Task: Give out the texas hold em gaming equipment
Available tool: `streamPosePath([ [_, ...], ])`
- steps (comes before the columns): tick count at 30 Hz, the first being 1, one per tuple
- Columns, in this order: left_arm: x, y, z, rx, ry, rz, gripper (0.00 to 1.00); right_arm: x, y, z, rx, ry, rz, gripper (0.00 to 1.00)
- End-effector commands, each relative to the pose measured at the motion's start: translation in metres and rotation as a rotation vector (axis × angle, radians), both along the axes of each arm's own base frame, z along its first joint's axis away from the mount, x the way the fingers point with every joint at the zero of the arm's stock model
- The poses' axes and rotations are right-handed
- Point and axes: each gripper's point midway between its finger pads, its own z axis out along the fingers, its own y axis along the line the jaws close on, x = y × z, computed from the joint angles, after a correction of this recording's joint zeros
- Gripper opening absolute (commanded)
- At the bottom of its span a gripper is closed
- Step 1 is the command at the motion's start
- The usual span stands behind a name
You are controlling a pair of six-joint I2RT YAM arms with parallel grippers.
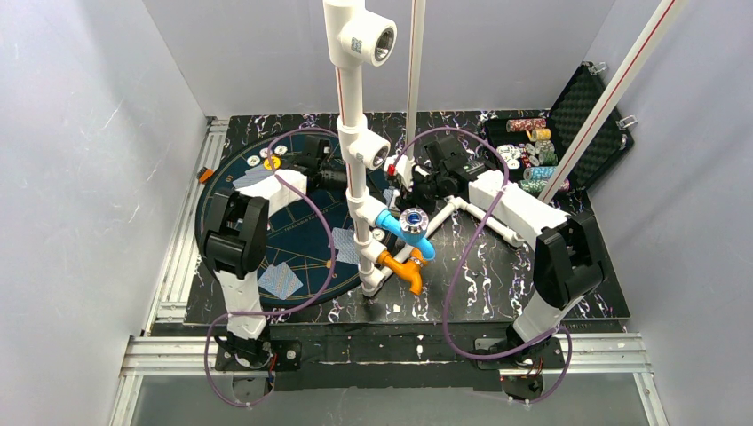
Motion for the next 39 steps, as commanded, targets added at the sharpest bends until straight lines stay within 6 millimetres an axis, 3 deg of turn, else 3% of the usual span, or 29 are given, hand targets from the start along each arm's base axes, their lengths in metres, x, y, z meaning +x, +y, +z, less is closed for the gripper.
streamPosePath([
  [1,-0.004,-0.005,-0.005,-0.026,0.069,-0.015,0.60,0.000,0.015,0.032,0.079,-0.040,0.055,0.01],
  [9,-0.004,0.001,-0.009,-0.040,0.101,-0.001,0.27,-0.002,0.012,0.029,0.062,-0.047,0.059,0.01],
  [13,-0.005,0.003,0.003,-0.061,0.059,-0.007,0.18,-0.004,0.009,0.024,0.045,-0.047,0.056,0.01],
  [16,-0.005,0.006,0.015,-0.071,0.015,-0.006,0.29,-0.003,0.006,0.019,0.031,-0.052,0.055,0.01],
  [20,0.001,0.012,0.021,-0.060,-0.001,0.038,0.58,-0.004,0.006,0.017,0.028,-0.052,0.057,0.01],
  [22,0.002,0.012,0.024,-0.069,-0.003,0.037,0.63,-0.004,0.006,0.016,0.030,-0.051,0.061,0.01],
  [27,-0.018,-0.006,0.037,-0.125,-0.003,-0.078,0.63,-0.004,0.010,0.021,0.042,-0.056,0.069,0.01],
  [31,-0.028,-0.014,0.028,-0.126,0.039,-0.113,0.61,-0.003,0.012,0.026,0.052,-0.058,0.075,0.01],
  [39,-0.026,-0.013,0.012,-0.108,0.107,-0.095,0.49,-0.009,0.013,0.034,0.065,-0.060,0.102,0.01],
])
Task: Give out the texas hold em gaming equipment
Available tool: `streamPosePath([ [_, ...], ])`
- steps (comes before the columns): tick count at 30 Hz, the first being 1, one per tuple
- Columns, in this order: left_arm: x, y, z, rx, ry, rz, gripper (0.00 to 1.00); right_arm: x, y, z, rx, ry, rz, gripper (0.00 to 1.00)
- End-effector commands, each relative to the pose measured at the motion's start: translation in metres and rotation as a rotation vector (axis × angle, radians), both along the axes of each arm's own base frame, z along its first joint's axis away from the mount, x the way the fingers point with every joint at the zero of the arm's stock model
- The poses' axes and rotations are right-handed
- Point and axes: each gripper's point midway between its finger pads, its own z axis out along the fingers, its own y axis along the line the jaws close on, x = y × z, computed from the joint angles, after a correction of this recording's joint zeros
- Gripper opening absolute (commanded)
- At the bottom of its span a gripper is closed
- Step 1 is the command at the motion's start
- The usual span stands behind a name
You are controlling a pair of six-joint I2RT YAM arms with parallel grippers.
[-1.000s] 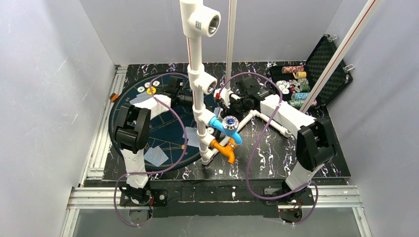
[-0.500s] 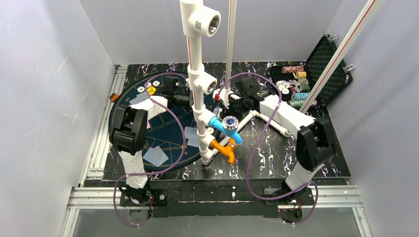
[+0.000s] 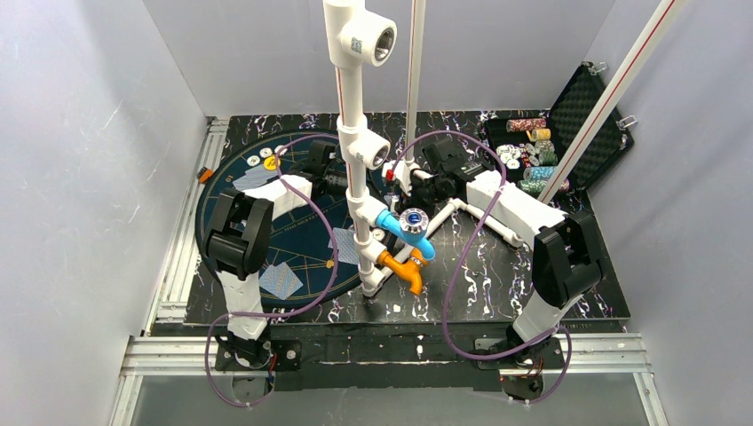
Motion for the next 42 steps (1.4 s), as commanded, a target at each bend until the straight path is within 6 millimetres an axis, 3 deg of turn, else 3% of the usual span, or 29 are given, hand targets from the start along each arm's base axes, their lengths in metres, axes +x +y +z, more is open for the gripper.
streamPosePath([
  [1,0.001,0.005,0.005,-0.017,0.024,-0.002,0.47,0.002,0.012,0.040,0.082,-0.084,0.056,0.01],
  [8,0.005,0.013,0.001,-0.015,0.059,0.020,0.36,0.001,0.012,0.041,0.083,-0.087,0.064,0.01],
  [17,0.004,0.022,0.020,-0.033,-0.017,0.033,0.32,0.002,0.009,0.032,0.059,-0.084,0.054,0.01],
  [20,0.002,0.023,0.029,-0.048,-0.048,0.024,0.40,0.002,0.008,0.028,0.053,-0.082,0.056,0.01],
  [24,0.000,0.020,0.040,-0.062,-0.082,0.008,0.62,0.001,0.010,0.026,0.055,-0.074,0.062,0.01],
  [28,-0.004,0.011,0.034,-0.058,-0.064,-0.015,0.67,0.001,0.013,0.028,0.069,-0.073,0.070,0.01],
  [34,-0.003,0.007,0.007,-0.025,0.026,-0.010,0.49,-0.001,0.016,0.037,0.090,-0.073,0.084,0.01],
  [37,0.002,0.013,0.005,-0.019,0.040,0.013,0.35,-0.003,0.015,0.039,0.090,-0.074,0.089,0.01],
  [42,0.004,0.022,0.011,-0.028,0.028,0.032,0.25,-0.004,0.014,0.036,0.083,-0.071,0.090,0.01],
])
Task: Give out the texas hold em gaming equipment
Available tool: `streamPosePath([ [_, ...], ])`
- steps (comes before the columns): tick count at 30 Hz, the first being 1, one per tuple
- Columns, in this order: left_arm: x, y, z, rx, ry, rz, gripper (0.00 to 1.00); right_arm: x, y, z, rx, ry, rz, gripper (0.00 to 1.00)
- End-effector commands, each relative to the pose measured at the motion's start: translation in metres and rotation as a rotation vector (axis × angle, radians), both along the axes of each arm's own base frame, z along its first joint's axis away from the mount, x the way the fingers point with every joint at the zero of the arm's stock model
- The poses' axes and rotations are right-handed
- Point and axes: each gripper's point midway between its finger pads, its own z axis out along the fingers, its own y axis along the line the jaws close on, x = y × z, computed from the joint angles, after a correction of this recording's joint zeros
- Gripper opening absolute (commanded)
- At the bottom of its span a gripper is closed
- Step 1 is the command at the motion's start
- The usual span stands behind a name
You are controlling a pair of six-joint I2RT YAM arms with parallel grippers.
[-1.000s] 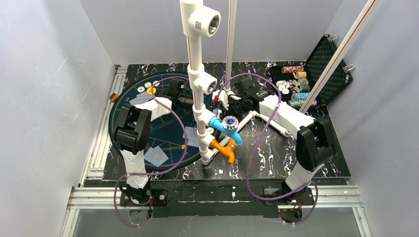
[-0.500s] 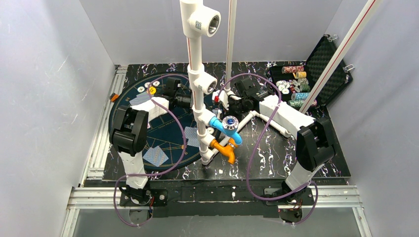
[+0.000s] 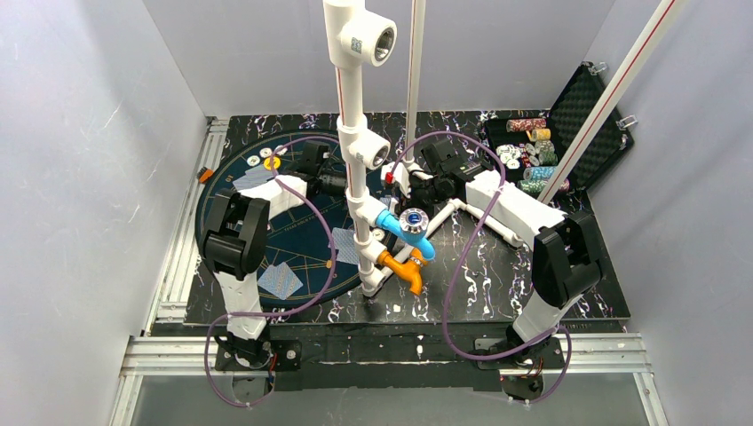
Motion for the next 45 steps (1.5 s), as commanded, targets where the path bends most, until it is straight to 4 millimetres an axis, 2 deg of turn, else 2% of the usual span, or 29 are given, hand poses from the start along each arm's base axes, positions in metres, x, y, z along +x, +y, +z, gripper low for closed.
streamPosePath([
  [1,0.004,0.011,0.009,-0.003,-0.024,0.029,0.25,0.003,0.011,0.034,0.077,-0.068,0.038,0.01],
  [9,0.006,0.020,0.020,-0.013,-0.061,0.048,0.25,0.003,0.009,0.029,0.063,-0.067,0.037,0.01],
  [11,0.004,0.020,0.026,-0.024,-0.084,0.038,0.36,0.003,0.009,0.027,0.058,-0.065,0.037,0.01],
  [13,0.001,0.019,0.032,-0.033,-0.107,0.029,0.52,0.002,0.009,0.025,0.058,-0.060,0.040,0.01],
  [14,0.000,0.018,0.034,-0.037,-0.115,0.022,0.57,0.002,0.009,0.024,0.060,-0.058,0.041,0.01],
  [18,-0.007,0.007,0.032,-0.037,-0.109,-0.008,0.60,0.002,0.012,0.025,0.071,-0.054,0.044,0.01],
  [20,-0.010,0.001,0.026,-0.029,-0.094,-0.022,0.56,0.002,0.014,0.027,0.079,-0.053,0.046,0.01],
  [25,-0.010,-0.002,0.013,-0.015,-0.045,-0.026,0.28,0.001,0.015,0.033,0.086,-0.058,0.049,0.01],
  [32,-0.004,0.011,0.018,-0.014,-0.058,0.016,0.01,-0.002,0.010,0.029,0.071,-0.055,0.048,0.01],
  [38,-0.003,0.015,0.020,-0.019,-0.058,0.020,0.00,-0.002,0.009,0.028,0.071,-0.054,0.049,0.01],
  [39,-0.003,0.014,0.021,-0.021,-0.059,0.019,0.03,-0.002,0.010,0.028,0.072,-0.052,0.050,0.01],
  [40,-0.003,0.014,0.021,-0.022,-0.057,0.016,0.14,-0.002,0.010,0.029,0.075,-0.054,0.050,0.01],
  [42,-0.003,0.012,0.023,-0.026,-0.052,0.010,0.43,-0.002,0.011,0.029,0.078,-0.050,0.052,0.01],
  [43,-0.003,0.011,0.023,-0.024,-0.048,0.011,0.52,-0.002,0.012,0.029,0.081,-0.048,0.055,0.01],
  [45,-0.003,0.008,0.022,-0.017,-0.044,0.012,0.61,-0.003,0.013,0.029,0.087,-0.044,0.057,0.01],
])
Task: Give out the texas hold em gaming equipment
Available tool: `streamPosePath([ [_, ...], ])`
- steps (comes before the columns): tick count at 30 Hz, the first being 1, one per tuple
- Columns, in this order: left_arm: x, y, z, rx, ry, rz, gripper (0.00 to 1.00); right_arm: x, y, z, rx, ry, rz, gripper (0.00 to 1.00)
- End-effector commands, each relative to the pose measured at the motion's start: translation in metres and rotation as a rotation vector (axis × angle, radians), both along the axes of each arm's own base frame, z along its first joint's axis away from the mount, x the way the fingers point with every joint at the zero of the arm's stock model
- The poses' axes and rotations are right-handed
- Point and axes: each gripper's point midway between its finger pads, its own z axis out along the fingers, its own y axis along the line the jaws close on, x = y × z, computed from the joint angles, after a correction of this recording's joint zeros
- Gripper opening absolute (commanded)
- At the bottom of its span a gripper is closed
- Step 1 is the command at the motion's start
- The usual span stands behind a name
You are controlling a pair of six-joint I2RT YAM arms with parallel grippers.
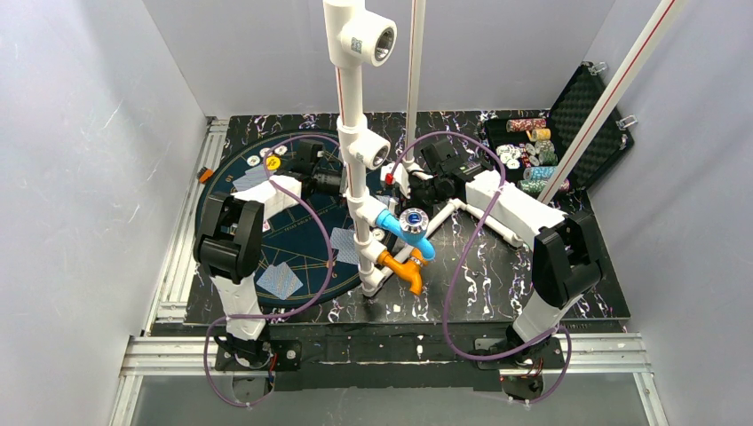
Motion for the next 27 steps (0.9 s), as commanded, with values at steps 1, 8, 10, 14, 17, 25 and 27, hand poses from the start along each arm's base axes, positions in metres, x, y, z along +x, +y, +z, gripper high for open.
streamPosePath([
  [1,-0.001,-0.003,0.012,-0.003,-0.025,-0.003,0.62,0.000,0.010,0.028,0.078,-0.033,0.028,0.01],
  [8,0.000,-0.009,-0.004,0.016,0.036,-0.009,0.56,-0.001,0.012,0.035,0.099,-0.032,0.038,0.01],
  [10,-0.003,-0.007,-0.006,0.015,0.046,-0.011,0.51,-0.001,0.012,0.037,0.101,-0.033,0.037,0.01],
  [14,0.000,0.002,-0.007,0.010,0.059,0.006,0.36,0.001,0.010,0.043,0.117,-0.031,0.032,0.01],
  [17,0.002,0.009,-0.003,0.001,0.056,0.021,0.29,0.002,0.008,0.044,0.118,-0.033,0.028,0.01],
  [25,-0.002,0.014,0.010,-0.015,0.014,0.020,0.26,0.003,0.006,0.037,0.106,-0.029,0.023,0.01],
  [27,-0.003,0.015,0.013,-0.017,0.004,0.025,0.24,0.003,0.006,0.036,0.099,-0.031,0.020,0.01],
])
